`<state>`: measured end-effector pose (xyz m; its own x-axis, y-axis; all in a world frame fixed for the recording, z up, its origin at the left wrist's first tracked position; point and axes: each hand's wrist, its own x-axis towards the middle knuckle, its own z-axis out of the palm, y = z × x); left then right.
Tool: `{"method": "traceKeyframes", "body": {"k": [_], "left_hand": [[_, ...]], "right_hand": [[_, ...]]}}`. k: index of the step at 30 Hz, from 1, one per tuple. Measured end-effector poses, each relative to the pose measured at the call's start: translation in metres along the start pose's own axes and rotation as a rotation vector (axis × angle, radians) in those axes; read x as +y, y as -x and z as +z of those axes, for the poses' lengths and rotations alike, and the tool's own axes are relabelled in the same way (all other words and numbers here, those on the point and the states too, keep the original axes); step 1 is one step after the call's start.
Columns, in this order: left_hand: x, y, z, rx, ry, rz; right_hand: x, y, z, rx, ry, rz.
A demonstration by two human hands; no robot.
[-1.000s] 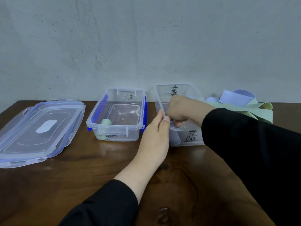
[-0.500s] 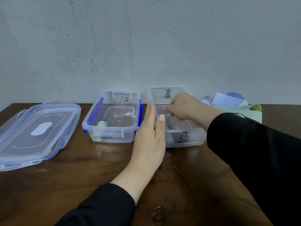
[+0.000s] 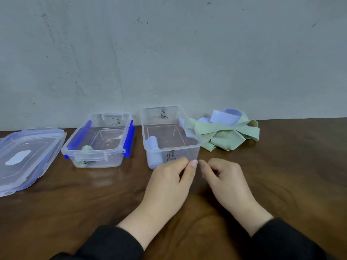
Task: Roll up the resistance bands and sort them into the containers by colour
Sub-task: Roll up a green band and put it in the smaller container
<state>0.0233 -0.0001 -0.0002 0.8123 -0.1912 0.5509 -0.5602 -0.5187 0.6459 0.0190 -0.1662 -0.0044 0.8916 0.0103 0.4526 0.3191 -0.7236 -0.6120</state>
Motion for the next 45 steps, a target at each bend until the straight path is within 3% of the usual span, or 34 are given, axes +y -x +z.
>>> {"method": "traceKeyframes", "body": {"k": [3, 7, 10, 14, 16, 19, 24, 28, 32, 45], "left_hand": [[0.004, 0.001, 0.019, -0.158, -0.147, -0.075], [0.007, -0.003, 0.026, -0.202, -0.254, -0.13], [0.007, -0.005, 0.027, -0.2, -0.261, -0.188], [0.008, -0.005, 0.027, -0.225, -0.278, -0.213], [0.009, -0.005, 0.027, -0.226, -0.278, -0.217], [0.009, -0.007, 0.027, -0.236, -0.27, -0.229], [0.009, -0.005, 0.026, -0.24, -0.243, -0.23], [0.014, 0.001, 0.025, -0.208, -0.232, -0.136], [0.025, 0.005, 0.031, -0.135, -0.208, -0.004], [0.076, -0.001, 0.043, 0.067, 0.192, -0.093]], "right_hand": [[0.04, -0.014, -0.022, 0.094, 0.037, 0.182], [0.096, -0.039, -0.046, 0.178, 0.127, 0.348], [0.12, -0.055, -0.059, 0.12, 0.253, 0.426], [0.135, -0.069, -0.064, -0.077, 0.438, 0.442], [0.137, -0.075, -0.065, -0.049, 0.435, 0.403], [0.133, -0.078, -0.067, 0.242, 0.343, 0.328], [0.112, -0.073, -0.073, 0.542, 0.179, -0.047], [0.087, -0.06, -0.068, 0.516, 0.015, -0.259], [0.062, -0.045, -0.059, 0.543, 0.051, -0.355], [0.018, 0.002, -0.047, 0.516, -0.004, -0.62]]}}
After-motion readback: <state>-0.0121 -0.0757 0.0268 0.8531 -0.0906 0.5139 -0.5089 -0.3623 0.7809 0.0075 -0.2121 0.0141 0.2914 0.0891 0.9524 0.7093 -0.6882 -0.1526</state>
